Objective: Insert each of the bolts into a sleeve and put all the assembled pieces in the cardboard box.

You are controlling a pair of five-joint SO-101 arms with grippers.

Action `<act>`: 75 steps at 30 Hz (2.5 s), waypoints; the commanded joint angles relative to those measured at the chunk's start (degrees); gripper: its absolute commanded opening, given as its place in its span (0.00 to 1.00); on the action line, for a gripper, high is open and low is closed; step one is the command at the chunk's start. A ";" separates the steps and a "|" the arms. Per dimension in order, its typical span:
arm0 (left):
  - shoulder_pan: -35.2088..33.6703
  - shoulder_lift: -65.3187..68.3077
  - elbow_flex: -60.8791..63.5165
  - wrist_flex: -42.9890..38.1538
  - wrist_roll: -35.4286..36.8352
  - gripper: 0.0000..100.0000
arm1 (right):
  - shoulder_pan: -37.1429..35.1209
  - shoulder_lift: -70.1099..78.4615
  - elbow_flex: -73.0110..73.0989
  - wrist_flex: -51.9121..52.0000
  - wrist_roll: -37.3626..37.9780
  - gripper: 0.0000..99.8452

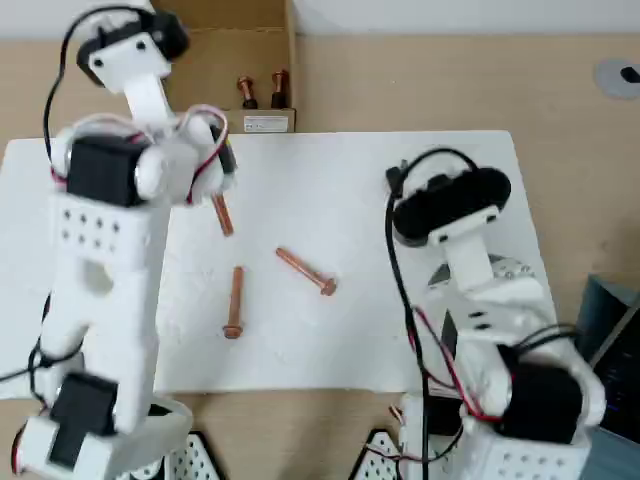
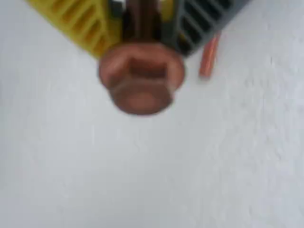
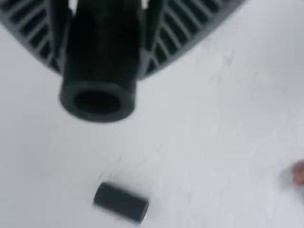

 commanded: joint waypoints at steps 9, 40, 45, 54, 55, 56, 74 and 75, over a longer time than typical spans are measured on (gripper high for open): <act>0.97 -28.53 34.20 -15.21 -5.01 0.00 | 0.22 -20.44 24.22 -17.41 -8.79 0.01; 1.23 -91.12 89.14 -43.60 -7.82 0.00 | -42.68 -42.77 51.65 -34.55 -23.03 0.01; 1.49 -91.12 85.63 -43.78 0.79 0.00 | -48.57 -42.95 51.91 -34.55 -23.03 0.01; 2.90 -91.12 85.71 -47.91 8.09 0.00 | -54.46 -42.95 51.82 -36.84 -22.95 0.01; 4.48 -91.12 85.71 -48.18 8.18 0.00 | -54.90 -42.95 51.82 -37.80 -22.95 0.01; 6.07 -91.12 85.71 -48.09 8.18 0.00 | -55.16 -42.86 51.91 -38.59 -22.95 0.01; 11.60 -91.03 90.02 -45.63 3.96 0.00 | -55.08 -42.95 49.63 -39.38 -19.60 0.01; 11.60 -91.12 90.46 -45.63 3.69 0.00 | -55.08 -42.95 49.36 -39.38 -19.60 0.01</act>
